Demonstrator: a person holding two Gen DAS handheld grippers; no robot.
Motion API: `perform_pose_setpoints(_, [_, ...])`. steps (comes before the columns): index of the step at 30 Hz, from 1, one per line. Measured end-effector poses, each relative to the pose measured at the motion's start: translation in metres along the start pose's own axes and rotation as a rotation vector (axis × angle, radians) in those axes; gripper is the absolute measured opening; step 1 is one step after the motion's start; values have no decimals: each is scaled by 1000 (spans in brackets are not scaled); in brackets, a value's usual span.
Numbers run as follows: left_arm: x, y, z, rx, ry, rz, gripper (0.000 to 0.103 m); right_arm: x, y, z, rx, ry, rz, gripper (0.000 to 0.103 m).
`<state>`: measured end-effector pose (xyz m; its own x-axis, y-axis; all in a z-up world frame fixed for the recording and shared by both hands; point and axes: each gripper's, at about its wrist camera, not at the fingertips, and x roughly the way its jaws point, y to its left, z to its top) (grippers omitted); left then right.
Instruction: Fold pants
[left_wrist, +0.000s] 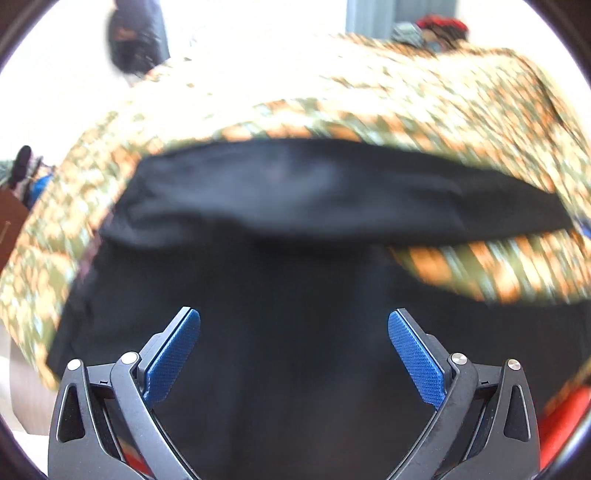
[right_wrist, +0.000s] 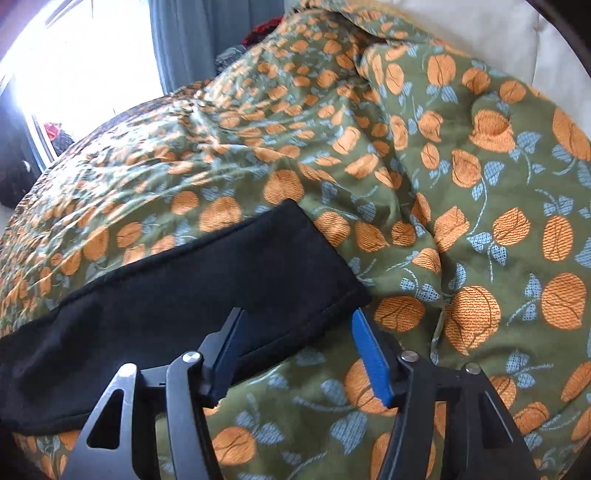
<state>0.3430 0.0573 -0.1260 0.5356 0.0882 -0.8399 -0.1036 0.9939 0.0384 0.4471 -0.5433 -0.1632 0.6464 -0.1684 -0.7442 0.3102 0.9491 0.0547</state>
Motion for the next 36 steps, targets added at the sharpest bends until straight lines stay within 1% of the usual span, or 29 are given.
perform_pose_setpoints(1, [15,12,18,-29,-25,41,102,-13,12,-7,-23,-9,37,69])
perform_pose_setpoints(2, [32,23,31,-53,-39,99,102,-28,25,-20,-45,-13,83,69])
perform_pose_setpoints(3, [53,33,39,-59,-20,179,102,-43,37,-33,-66,-16,129,69])
perform_pose_setpoints(4, [77,44,43,-58,33,288,103,-57,48,-48,-86,-15,168,69])
perform_pose_setpoints(5, [97,55,43,-61,76,355,103,-71,58,-63,-103,-13,202,70])
perform_pose_setpoints(7, [117,78,38,-110,120,251,103,-96,74,-97,-134,-16,246,70])
perform_pose_setpoints(8, [114,85,37,-139,118,215,103,-105,79,-112,-152,-15,250,72])
perform_pose_setpoints(9, [102,87,35,-156,92,195,102,-116,82,-129,-172,-14,243,75])
perform_pose_setpoints(11, [70,80,28,-141,21,182,101,-132,82,-159,-212,-7,228,75])
perform_pose_setpoints(12, [54,71,22,-120,-4,160,102,-138,82,-170,-222,-1,224,75])
perform_pose_setpoints(13, [37,63,13,-97,-27,115,102,-142,81,-180,-221,9,232,75])
perform_pose_setpoints(14, [23,56,5,-78,-40,62,102,-147,84,-189,-216,23,259,75])
perform_pose_setpoints(16, [1,31,-19,-32,-27,-62,102,-156,96,-205,-219,51,344,75])
perform_pose_setpoints(19, [-13,-23,-68,62,48,-232,102,-166,135,-227,-287,76,489,75])
perform_pose_setpoints(20, [-12,-41,-83,102,73,-266,102,-167,150,-232,-315,90,539,75])
perform_pose_setpoints(21, [-12,-59,-99,137,79,-259,102,-166,165,-238,-344,111,577,75])
perform_pose_setpoints(22, [-8,-72,-112,176,89,-232,102,-163,178,-244,-372,141,601,75])
perform_pose_setpoints(23, [-2,-80,-122,200,104,-184,102,-158,187,-248,-389,166,606,75])
perform_pose_setpoints(24, [1,-85,-130,209,120,-141,102,-153,189,-251,-394,186,589,75])
perform_pose_setpoints(25, [6,-81,-133,211,129,-107,103,-146,184,-251,-386,202,549,75])
perform_pose_setpoints(27, [7,-65,-130,182,131,-73,103,-134,153,-240,-322,210,447,75])
perform_pose_setpoints(29, [9,-43,-126,121,143,-21,103,-120,99,-219,-212,197,337,75])
perform_pose_setpoints(31, [11,-18,-124,49,157,3,103,-105,28,-198,-48,197,158,75])
perform_pose_setpoints(32, [12,-9,-124,26,160,8,103,-99,-9,-191,55,203,95,75])
perform_pose_setpoints(33, [12,-3,-124,11,159,17,103,-97,-40,-186,151,195,88,75])
perform_pose_setpoints(34, [11,1,-123,1,158,33,103,-99,-64,-184,238,169,118,74])
perform_pose_setpoints(35, [10,2,-121,-7,156,40,102,-103,-78,-183,299,143,136,74])
perform_pose_setpoints(36, [8,3,-117,-20,151,39,102,-107,-82,-182,314,129,119,75])
